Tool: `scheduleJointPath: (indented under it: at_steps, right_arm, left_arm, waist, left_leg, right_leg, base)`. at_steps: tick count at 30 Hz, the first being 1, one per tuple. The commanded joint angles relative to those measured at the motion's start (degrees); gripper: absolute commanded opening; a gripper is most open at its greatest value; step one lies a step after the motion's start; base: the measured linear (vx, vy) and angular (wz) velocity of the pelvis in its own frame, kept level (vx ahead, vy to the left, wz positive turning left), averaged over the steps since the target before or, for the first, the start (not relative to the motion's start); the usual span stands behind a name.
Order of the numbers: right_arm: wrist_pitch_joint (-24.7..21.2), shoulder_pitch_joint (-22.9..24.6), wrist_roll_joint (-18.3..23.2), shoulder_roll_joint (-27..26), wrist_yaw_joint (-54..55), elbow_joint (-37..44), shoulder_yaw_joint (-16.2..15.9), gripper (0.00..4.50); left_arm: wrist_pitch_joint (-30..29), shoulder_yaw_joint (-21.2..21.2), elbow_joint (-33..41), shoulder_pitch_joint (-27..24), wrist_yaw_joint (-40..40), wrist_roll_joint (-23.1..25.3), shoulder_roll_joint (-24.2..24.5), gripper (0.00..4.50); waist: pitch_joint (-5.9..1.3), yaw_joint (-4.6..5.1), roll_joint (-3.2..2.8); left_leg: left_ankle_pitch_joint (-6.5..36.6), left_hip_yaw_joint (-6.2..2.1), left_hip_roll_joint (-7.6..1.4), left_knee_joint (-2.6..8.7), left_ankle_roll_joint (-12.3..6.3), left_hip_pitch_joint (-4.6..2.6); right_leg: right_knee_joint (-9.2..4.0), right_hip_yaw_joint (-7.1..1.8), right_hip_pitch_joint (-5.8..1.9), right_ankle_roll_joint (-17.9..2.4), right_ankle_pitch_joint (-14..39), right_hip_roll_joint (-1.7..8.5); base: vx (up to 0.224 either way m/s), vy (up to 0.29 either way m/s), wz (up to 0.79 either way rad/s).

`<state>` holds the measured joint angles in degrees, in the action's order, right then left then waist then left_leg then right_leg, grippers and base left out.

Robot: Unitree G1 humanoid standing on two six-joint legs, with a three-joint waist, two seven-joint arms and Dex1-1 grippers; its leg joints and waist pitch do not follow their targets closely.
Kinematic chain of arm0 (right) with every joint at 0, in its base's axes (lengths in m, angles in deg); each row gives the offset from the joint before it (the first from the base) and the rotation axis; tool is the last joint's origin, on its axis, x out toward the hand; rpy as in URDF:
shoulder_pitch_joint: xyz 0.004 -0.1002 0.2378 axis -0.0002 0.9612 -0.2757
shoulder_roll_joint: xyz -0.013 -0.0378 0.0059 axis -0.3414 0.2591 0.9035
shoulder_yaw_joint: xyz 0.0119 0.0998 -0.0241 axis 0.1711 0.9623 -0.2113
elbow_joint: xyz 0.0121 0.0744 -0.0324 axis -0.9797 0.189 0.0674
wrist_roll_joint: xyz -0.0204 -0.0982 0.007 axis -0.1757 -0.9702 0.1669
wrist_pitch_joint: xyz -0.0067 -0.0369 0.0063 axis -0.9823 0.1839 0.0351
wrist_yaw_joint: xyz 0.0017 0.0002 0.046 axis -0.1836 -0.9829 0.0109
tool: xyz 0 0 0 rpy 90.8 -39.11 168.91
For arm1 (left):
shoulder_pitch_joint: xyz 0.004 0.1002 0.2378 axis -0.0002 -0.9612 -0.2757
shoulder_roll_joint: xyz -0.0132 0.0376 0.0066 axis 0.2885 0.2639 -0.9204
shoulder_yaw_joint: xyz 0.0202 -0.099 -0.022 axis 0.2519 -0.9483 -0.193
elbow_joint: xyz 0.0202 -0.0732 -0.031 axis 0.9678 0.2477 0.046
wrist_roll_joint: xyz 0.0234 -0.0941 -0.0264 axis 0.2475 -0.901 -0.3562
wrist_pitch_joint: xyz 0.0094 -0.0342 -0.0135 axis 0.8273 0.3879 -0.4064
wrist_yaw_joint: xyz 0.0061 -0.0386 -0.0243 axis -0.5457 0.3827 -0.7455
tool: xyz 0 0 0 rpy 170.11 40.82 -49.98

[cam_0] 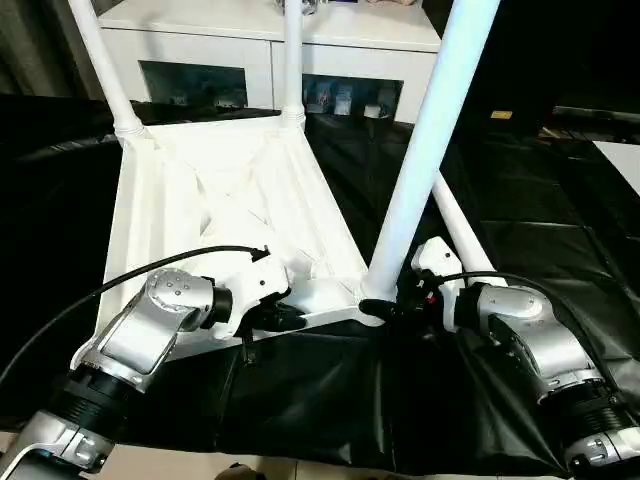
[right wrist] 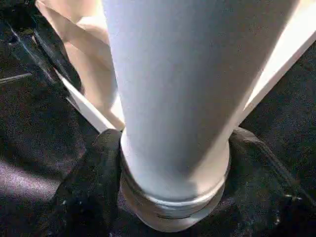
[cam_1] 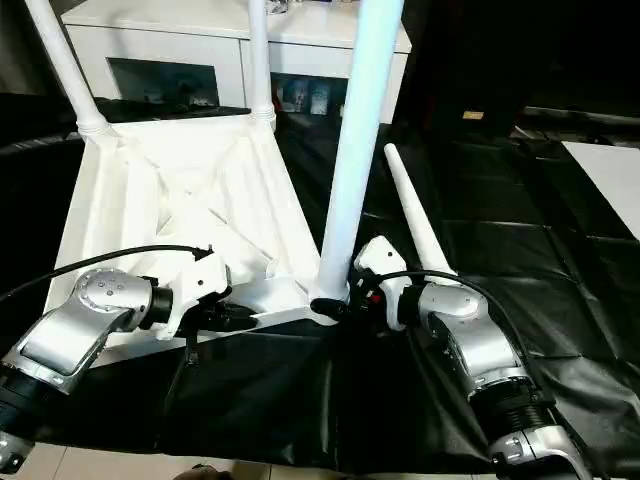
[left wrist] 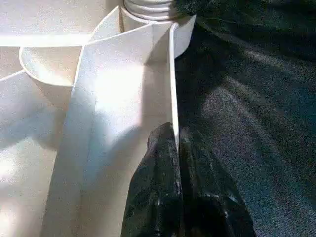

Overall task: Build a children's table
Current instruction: Rotate leg to tighten

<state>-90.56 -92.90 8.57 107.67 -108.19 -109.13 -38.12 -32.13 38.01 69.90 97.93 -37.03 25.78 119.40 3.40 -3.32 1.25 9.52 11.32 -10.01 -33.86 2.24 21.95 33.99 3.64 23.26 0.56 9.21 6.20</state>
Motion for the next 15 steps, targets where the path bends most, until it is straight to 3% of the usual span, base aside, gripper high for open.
scheduleJointPath:
  at_steps: [1, 4, 6, 7, 8, 10, 11, 12, 13, 14, 15]
  right_arm:
    - [-0.6, 0.0, 0.2, -0.3, 0.5, -0.4, 0.7, 2.74]
    - [-0.6, -0.5, 0.0, -1.9, 3.7, -1.8, 2.0, 2.7]
    - [-1.4, -2.2, -2.3, -6.6, 16.9, -6.8, 4.8, 2.7]
    - [-1.4, -2.2, -2.3, -6.6, 16.9, -6.8, 4.8, 2.7]
    - [-2.3, -2.9, -2.7, -9.2, 23.7, -9.1, 6.6, 2.69]
    - [-2.9, -3.5, -3.2, -11.0, 28.5, -10.8, 7.5, 2.69]
    - [-4.4, -4.6, -3.7, -14.2, 37.2, -13.6, 9.3, 2.69]
    - [-4.9, -5.0, -3.8, -15.2, 39.9, -14.7, 9.8, 2.69]
    - [-5.3, -5.5, -4.0, -16.1, 42.5, -15.7, 10.3, 2.69]
    - [-5.4, -6.7, -4.2, -18.3, 48.3, -18.1, 11.6, 2.69]
    - [-5.4, -6.8, -4.2, -18.5, 48.8, -18.3, 11.7, 2.69]
  left_arm:
    - [-0.4, 1.6, 1.0, -0.6, -1.4, 0.3, 0.4, 0.0]
    - [-1.0, 1.3, 1.0, -0.7, -0.8, -0.1, -0.3, 0.0]
    - [-3.0, 0.8, -0.7, 0.4, 4.5, 1.3, -3.6, 0.0]
    - [-3.0, 0.8, -0.7, 0.4, 4.5, 1.3, -3.6, 0.0]
    - [-4.0, 0.3, -2.1, 1.2, 7.9, 1.9, -5.8, 0.0]
    - [-4.9, -0.1, -3.5, 2.0, 10.7, 2.5, -7.8, 0.0]
    - [-7.3, -1.2, -6.8, 4.1, 17.5, 3.7, -12.2, 0.0]
    - [-7.7, -1.5, -7.9, 4.8, 19.7, 4.1, -13.6, 0.0]
    - [-7.9, -1.7, -9.0, 5.6, 21.7, 4.5, -15.0, 0.0]
    - [-7.3, -2.4, -11.9, 7.4, 26.9, 5.5, -18.3, 0.0]
    - [-7.2, -2.4, -12.2, 7.6, 27.3, 5.6, -18.6, 0.0]
  waist:
    - [-3.78, 0.13, 0.1]
    - [-3.68, 0.29, 0.02]
    - [-3.55, 0.71, 0.15]
    - [-3.55, 0.71, 0.15]
    - [-3.35, 1.6, 0.08]
    - [-3.39, 2.1, 0.24]
    - [-3.34, 2.2, 0.19]
    - [-3.29, 2.44, 0.14]
    - [-3.27, 2.52, 0.11]
    - [-3.25, 2.67, 0.07]
    - [-3.17, 2.85, 0.17]
  left_leg:
    - [20.3, -1.45, -3.1, 4.76, 0.45, -1.34]
    - [20.9, -1.48, -3.04, 4.81, 0.67, -1.33]
    - [22.8, -1.66, -3.0, 4.91, 1.81, -1.37]
    - [22.8, -1.66, -3.0, 4.91, 1.81, -1.37]
    - [25.7, -1.99, -2.84, 5.01, 3.3, -1.46]
    - [27.5, -2.26, -2.77, 4.93, 3.95, -1.58]
    - [28.8, -2.42, -2.74, 4.87, 4.14, -1.73]
    - [29.2, -2.32, -2.65, 4.81, 4.32, -1.76]
    - [29.9, -2.46, -2.58, 4.76, 4.46, -1.92]
    - [32.5, -2.55, -2.39, 4.41, 4.55, -2.88]
    - [33.2, -2.59, -2.43, 4.42, 4.46, -2.99]
  right_leg:
    - [-4.0, -2.39, -1.75, -11.1, 19.6, 2.31]
    - [-4.11, -2.37, -1.65, -11.1, 20.6, 2.34]
    - [-4.31, -2.24, -1.47, -10.5, 23.6, 2.38]
    - [-4.31, -2.24, -1.47, -10.5, 23.6, 2.38]
    - [-4.75, -2.0, -1.17, -9.0, 28.2, 2.33]
    - [-5.28, -1.79, -1.11, -7.4, 31.6, 2.49]
    - [-5.59, -1.6, -0.93, -6.7, 33.0, 2.48]
    - [-5.65, -1.63, -0.68, -6.5, 33.3, 2.37]
    - [-5.87, -1.46, -0.54, -6.2, 34.2, 2.38]
    - [-6.8, -0.83, -0.01, -4.5, 37.0, 2.22]
    - [-7.12, -0.58, 0.02, -4.2, 37.1, 2.15]
  base:
    - [0.0, 0.0, 0.0]
    - [0.0, 0.0, 0.0]
    - [0.0, 0.0, 0.0]
    - [0.0, 0.0, 0.0]
    - [0.0, 0.0, 0.0]
    - [0.0, 0.0, 0.0]
    - [0.0, 0.0, 0.0]
    - [0.0, 0.0, 0.0]
    - [-0.052, 0.011, -0.02]
    - [-0.052, 0.011, -0.02]
    - [-0.052, 0.017, 0.01]
